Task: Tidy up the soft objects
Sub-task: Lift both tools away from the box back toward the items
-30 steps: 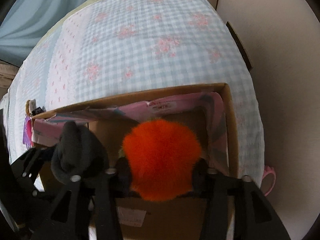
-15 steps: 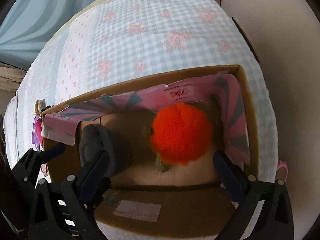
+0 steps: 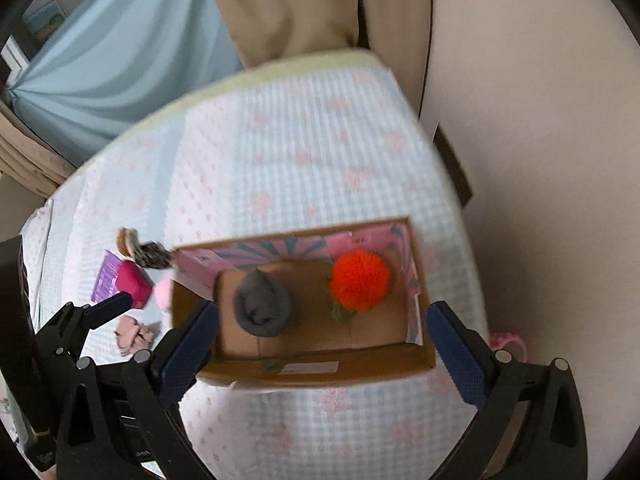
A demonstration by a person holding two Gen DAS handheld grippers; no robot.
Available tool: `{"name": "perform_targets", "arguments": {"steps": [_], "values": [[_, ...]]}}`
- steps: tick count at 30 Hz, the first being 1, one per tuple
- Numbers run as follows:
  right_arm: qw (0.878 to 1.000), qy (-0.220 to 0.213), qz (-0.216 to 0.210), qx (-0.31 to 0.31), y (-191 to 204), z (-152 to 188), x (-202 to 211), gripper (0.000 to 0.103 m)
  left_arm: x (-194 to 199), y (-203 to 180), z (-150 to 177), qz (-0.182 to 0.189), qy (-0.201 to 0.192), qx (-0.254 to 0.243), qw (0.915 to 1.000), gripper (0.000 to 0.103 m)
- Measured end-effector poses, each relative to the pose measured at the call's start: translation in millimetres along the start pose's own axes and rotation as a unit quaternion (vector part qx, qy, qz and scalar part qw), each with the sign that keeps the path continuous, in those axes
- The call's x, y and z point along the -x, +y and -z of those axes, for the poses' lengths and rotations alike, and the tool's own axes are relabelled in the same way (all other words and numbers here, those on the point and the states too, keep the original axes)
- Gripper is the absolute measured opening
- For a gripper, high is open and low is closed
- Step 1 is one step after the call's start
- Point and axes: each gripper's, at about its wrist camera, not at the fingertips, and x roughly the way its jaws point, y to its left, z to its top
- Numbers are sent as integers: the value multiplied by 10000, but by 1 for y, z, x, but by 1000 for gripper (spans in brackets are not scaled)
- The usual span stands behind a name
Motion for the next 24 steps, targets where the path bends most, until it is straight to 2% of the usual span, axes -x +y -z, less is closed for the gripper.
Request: {"name": "perform_targets", "arguments": {"steps": [6,10,13,16,20,24], "values": [[9977,-674,107,50,35,9,77,103,89,21,2,-40,-704,40,9975,103],[9939,-1092,110,98,62,24,127,103,155,50,15,-59,-1212,96,9926,103],[9897,-1373,274,282,88,40,157,103,197,72,30,-129,-1498,140,9885,103],[9853,-1588,374,505,115,57,177,103,224,91,46,-145,-1711,192,9850,103],[9814,-1818,363,492,140,78,192,103,252,121,74,-291,-1934,226,9804,103],[9784,-1970,339,528,168,95,199,103,267,151,99,-330,-2081,312,9771,103]]}}
